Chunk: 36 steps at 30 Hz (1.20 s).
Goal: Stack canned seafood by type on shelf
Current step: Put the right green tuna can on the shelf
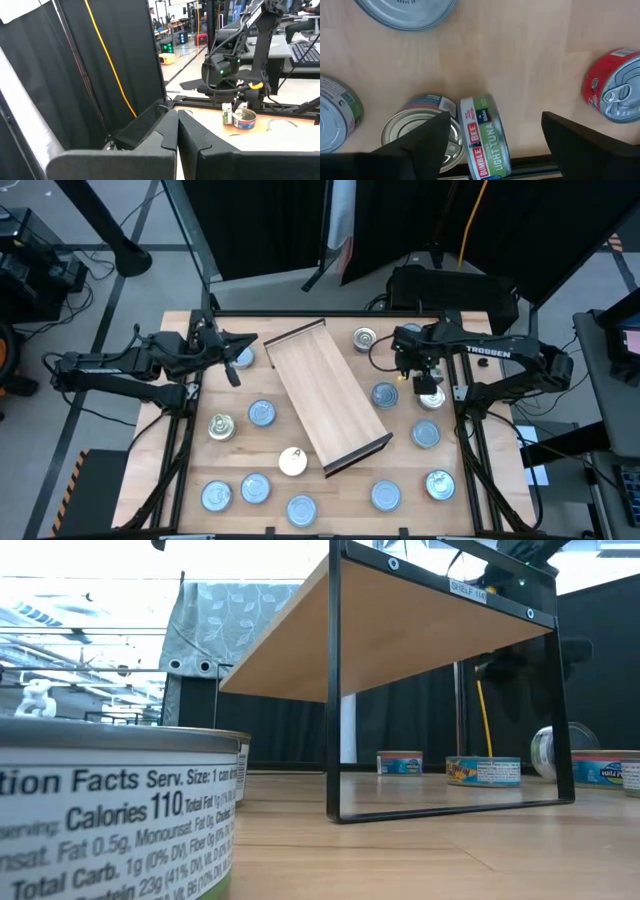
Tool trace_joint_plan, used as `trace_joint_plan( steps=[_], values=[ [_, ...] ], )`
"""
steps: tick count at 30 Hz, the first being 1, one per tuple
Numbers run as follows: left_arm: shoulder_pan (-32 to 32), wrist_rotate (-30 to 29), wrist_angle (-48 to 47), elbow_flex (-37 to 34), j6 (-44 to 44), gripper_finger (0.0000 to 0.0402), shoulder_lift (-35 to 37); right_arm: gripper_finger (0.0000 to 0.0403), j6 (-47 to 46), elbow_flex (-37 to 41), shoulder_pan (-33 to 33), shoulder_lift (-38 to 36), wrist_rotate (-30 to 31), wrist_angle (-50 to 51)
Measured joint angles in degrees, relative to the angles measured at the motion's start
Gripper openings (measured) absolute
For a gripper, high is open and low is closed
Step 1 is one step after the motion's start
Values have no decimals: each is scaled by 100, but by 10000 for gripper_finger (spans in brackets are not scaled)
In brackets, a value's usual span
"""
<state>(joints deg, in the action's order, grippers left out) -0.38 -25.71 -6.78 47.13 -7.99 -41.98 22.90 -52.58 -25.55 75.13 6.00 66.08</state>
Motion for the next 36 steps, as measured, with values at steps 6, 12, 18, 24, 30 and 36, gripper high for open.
trace_joint_plan(
  steps=[6, 12, 18, 24, 30, 36],
  values=[
    [-1, -7, 10, 0, 2, 2, 0, 305, 102, 201, -92, -2, -41, 20],
    [0, -10, 32, 0, 4, 2, 0, 304, 106, 676, -199, -2, -9, -147],
    [0, -12, 83, 0, 4, 2, 0, 285, -110, 840, -261, -2, 23, -440],
    [-2, -12, 138, 0, 4, 2, 2, 195, -316, 840, -250, -2, -1, -533],
    [0, -16, 172, 0, 4, 2, 0, 119, -539, 831, -250, -11, -13, -562],
    [0, -38, 291, 0, 13, 2, 0, 119, -894, 791, -250, -100, -153, -486]
  ],
)
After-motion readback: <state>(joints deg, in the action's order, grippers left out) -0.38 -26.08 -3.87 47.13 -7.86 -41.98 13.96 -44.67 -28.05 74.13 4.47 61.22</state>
